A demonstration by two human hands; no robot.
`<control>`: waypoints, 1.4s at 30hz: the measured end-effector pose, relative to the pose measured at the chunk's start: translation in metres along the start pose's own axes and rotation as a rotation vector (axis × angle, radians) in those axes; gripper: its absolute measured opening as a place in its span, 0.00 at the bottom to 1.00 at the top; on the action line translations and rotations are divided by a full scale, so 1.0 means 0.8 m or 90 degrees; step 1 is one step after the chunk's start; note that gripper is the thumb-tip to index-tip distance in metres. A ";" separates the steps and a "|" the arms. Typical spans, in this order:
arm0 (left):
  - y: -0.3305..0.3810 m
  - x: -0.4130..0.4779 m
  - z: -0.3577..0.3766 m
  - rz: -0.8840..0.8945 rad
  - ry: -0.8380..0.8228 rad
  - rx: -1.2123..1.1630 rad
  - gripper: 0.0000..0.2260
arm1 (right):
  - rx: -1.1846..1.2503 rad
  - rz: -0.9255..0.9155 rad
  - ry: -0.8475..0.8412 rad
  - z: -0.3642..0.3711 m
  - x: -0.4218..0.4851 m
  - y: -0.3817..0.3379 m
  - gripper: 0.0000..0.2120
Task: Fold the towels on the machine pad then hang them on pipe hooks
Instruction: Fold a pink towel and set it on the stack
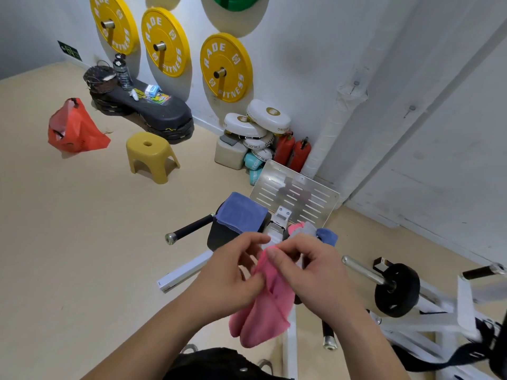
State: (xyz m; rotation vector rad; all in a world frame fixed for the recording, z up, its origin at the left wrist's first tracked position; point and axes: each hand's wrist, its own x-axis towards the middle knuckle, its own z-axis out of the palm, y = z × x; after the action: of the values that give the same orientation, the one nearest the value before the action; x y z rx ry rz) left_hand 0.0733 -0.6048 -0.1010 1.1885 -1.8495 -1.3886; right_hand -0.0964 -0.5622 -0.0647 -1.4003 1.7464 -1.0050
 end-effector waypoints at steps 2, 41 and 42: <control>-0.008 0.001 0.008 -0.024 -0.023 0.042 0.19 | 0.009 0.003 0.034 -0.002 0.001 0.000 0.08; -0.026 0.068 -0.071 -0.159 0.083 -0.225 0.06 | 0.112 0.174 0.433 -0.105 0.023 0.109 0.06; -0.027 0.068 -0.068 -0.163 0.103 -0.244 0.06 | 0.119 0.182 0.434 -0.103 0.023 0.110 0.06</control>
State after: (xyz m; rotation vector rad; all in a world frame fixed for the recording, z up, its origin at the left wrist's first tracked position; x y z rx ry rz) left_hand 0.0996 -0.6803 -0.1081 1.3192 -1.2805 -1.6396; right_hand -0.2117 -0.5562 -0.1039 -0.6916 2.1716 -1.5459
